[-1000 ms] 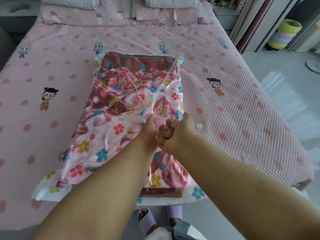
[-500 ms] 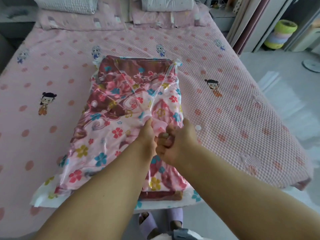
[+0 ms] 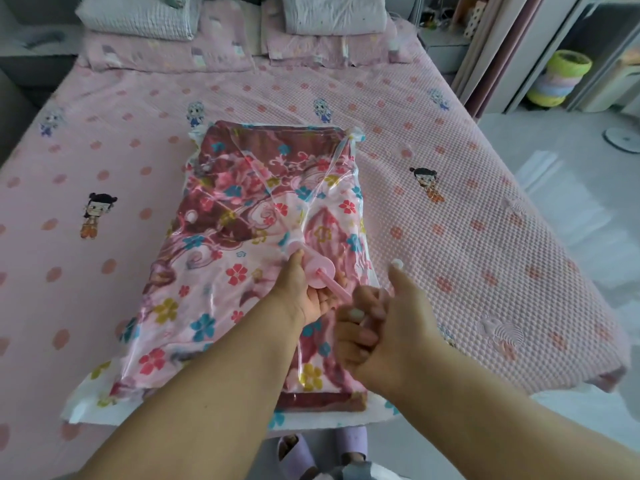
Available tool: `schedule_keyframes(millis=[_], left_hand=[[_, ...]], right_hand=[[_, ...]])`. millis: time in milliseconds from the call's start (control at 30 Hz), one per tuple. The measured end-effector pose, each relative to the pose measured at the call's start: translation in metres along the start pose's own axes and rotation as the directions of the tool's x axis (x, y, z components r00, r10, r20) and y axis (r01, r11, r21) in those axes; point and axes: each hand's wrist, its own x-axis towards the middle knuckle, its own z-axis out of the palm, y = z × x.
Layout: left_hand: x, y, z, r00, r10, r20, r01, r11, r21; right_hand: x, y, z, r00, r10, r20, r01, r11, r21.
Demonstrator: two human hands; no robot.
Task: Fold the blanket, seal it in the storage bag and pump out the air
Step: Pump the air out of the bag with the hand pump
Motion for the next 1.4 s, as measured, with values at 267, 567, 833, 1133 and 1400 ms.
schedule_keyframes(millis=[267,567,833,1133,1400], left_hand=[[0.003,0.003,0.0,0.998,0.039,0.048,-0.042,0.997,0.058],[-0.002,0.001,0.003,0.999,0.038,0.005,-0.039,0.996,0.08],[-0.007,-0.001,-0.001,0.999,0.035,-0.025,-0.034,0.999,0.032],[-0.007,0.002,0.003,0.997,0.082,-0.002,-0.081,0.994,0.078],[-0.008,0.003,0.008,0.997,0.075,0.012,-0.076,0.993,0.087]], right_hand=[[0.045,-0.008,0.022,0.985,-0.169,0.015,0.17,0.984,-0.063],[0.038,-0.012,0.023,0.998,-0.048,-0.044,0.048,0.999,0.004],[-0.001,0.002,-0.003,1.0,-0.008,-0.019,0.008,1.0,-0.001],[0.021,-0.005,0.012,0.997,-0.058,0.049,0.059,0.998,-0.004],[0.046,-0.017,0.031,0.996,-0.064,-0.065,0.065,0.998,0.01]])
